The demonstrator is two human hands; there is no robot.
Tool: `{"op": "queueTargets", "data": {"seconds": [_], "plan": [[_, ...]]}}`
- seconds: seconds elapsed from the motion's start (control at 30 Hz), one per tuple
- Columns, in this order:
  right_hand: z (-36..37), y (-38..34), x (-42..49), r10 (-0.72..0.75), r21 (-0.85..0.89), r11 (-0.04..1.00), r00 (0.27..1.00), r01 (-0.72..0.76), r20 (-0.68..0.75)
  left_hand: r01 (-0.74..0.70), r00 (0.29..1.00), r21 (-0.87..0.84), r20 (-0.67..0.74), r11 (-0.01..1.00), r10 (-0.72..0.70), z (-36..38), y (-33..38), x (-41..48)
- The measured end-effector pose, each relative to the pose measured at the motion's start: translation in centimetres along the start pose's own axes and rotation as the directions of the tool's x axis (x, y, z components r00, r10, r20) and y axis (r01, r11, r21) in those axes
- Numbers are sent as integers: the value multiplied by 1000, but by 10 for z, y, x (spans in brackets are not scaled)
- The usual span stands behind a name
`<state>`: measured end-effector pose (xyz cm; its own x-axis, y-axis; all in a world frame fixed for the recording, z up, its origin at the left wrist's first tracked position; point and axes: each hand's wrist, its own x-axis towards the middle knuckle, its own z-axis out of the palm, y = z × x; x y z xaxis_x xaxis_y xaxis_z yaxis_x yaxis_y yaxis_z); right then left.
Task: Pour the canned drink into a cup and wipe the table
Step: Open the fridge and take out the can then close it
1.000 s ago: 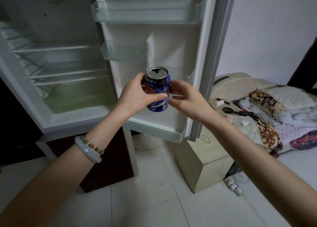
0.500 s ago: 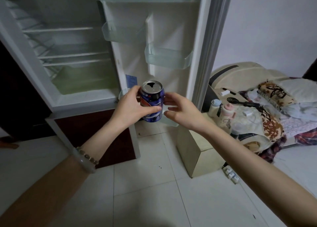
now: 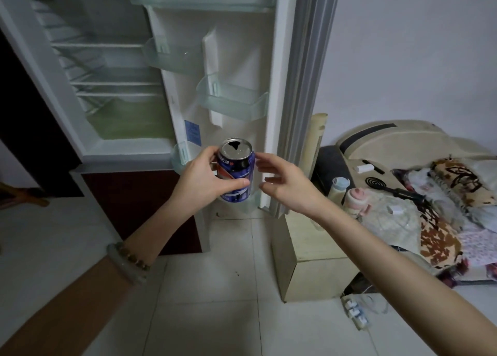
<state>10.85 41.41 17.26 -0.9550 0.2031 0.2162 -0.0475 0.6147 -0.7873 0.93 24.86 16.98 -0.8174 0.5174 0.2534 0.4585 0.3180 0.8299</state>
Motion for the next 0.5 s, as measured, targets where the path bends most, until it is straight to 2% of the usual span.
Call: {"op": "queueTargets", "data": {"seconds": [0.13,0.3,0.5], "plan": [[-30,29,4,-23,-18,1000,998,22,-51,19,999,6,-35,1000,-19,30,14,1],[-61,66,23,-17,-105,995,983,-2,-185,68,995,-28,-70,997,-70,50,21,5],[-69,93,59,58,-121,989,976,-85,-212,113,985,-38,-124,993,-117,56,24,8]]}}
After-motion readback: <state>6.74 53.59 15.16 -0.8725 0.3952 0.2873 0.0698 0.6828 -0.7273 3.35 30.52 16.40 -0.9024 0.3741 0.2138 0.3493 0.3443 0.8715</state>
